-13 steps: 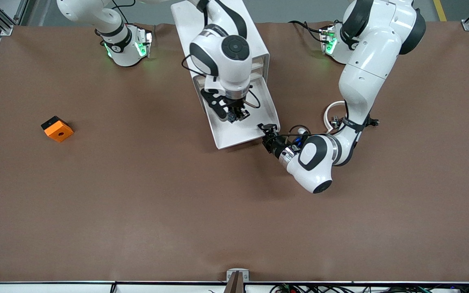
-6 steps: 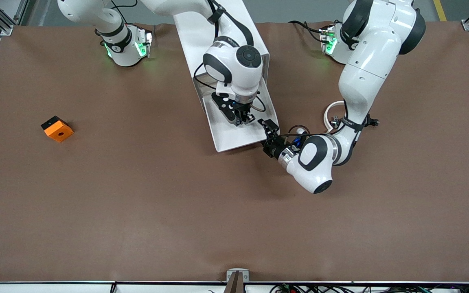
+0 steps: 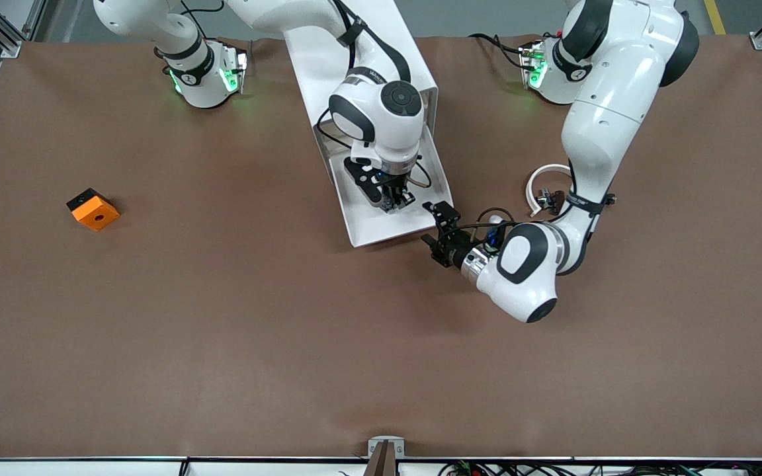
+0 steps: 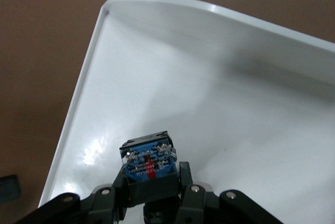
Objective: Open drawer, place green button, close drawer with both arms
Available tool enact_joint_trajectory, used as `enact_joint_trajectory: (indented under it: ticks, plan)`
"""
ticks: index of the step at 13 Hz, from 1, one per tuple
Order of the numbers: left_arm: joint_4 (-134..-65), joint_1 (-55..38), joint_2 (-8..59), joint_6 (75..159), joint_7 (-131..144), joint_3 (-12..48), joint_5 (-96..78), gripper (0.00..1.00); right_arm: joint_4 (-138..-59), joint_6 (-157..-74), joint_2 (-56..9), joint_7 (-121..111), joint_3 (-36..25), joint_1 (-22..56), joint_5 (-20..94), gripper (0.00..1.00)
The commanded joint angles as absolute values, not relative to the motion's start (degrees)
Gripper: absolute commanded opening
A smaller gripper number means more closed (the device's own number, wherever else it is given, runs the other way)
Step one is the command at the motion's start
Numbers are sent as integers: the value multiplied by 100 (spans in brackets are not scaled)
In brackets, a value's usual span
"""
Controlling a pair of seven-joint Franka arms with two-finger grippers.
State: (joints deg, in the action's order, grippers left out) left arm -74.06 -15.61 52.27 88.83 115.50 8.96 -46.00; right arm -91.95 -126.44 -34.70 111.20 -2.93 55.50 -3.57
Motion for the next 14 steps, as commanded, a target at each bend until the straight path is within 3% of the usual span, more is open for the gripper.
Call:
enact_joint_trajectory:
  ticks: [1,7,10,13,14]
  plan:
    - [-7409,-1512,4914,8903,11085,870,-4588,100,-9044,-12630,-3551,11241,-255,5476,-492,0]
    - [-7339,-1512,4413,9078,7854,852,-2957,100,-8657,-12612,-3770,11329,-255,5318,-335,0]
    - [-7479,-1643,4209,9640,6358,905,-2234,100,-8596,-12612,-3823,11399,-255,5309,-273,0]
    - [-7909,-1731,4166,11052,5961,923,-1803,100,-8534,-12612,-3893,11452,-255,5309,-237,0]
    - [-8023,-1801,4131,11361,5811,923,-1671,100,-8534,-12604,-3894,11452,-255,5300,-211,57]
